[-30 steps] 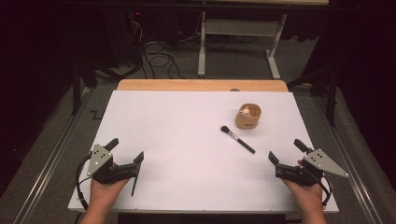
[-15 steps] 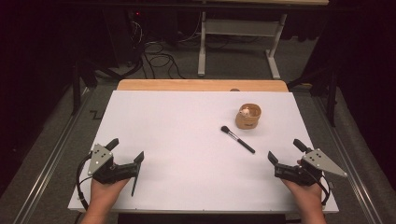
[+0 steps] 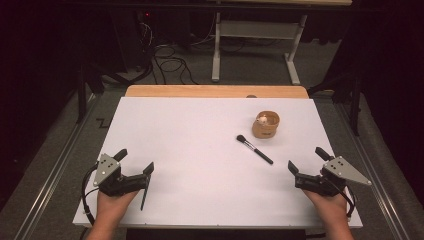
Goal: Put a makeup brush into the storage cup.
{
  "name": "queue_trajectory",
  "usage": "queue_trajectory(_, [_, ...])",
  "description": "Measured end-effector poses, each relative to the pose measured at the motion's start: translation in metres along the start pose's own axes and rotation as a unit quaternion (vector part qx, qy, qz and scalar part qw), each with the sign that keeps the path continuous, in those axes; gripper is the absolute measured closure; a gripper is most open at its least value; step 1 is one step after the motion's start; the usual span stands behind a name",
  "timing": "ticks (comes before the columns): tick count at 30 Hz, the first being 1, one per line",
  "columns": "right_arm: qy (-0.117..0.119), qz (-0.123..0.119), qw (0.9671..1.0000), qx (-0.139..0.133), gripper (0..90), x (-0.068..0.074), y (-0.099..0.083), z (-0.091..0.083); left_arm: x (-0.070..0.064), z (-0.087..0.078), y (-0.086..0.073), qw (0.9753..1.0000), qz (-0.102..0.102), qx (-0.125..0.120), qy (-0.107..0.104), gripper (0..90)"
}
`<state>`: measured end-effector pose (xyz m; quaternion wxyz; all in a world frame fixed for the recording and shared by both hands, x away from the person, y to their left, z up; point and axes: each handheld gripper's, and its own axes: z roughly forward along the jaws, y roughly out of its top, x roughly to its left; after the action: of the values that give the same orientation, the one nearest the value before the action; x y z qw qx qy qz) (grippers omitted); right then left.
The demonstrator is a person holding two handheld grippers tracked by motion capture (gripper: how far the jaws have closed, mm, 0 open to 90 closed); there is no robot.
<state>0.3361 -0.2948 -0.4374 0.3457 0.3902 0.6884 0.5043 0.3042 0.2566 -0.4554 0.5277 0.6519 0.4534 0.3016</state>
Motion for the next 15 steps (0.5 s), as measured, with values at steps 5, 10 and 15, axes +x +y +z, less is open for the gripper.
queue_trajectory(5, [0.004, 0.002, 1.0000, 0.000, 0.4, 0.0013, -0.0033, 0.0017, 0.0004, 0.0019, -0.0005, 0.9999, -0.002, 0.015, 0.005, 0.8])
queue_trajectory(10, [0.007, 0.001, 1.0000, 0.001, 0.4, 0.0023, -0.0064, 0.0009, 0.0012, 0.0031, -0.0009, 0.9996, -0.004, 0.024, 0.012, 0.9])
queue_trajectory(15, [0.006, -0.001, 1.0000, 0.000, 0.5, 0.0022, -0.0084, 0.0001, 0.0010, 0.0040, -0.0015, 0.9994, -0.001, 0.031, 0.014, 1.1])
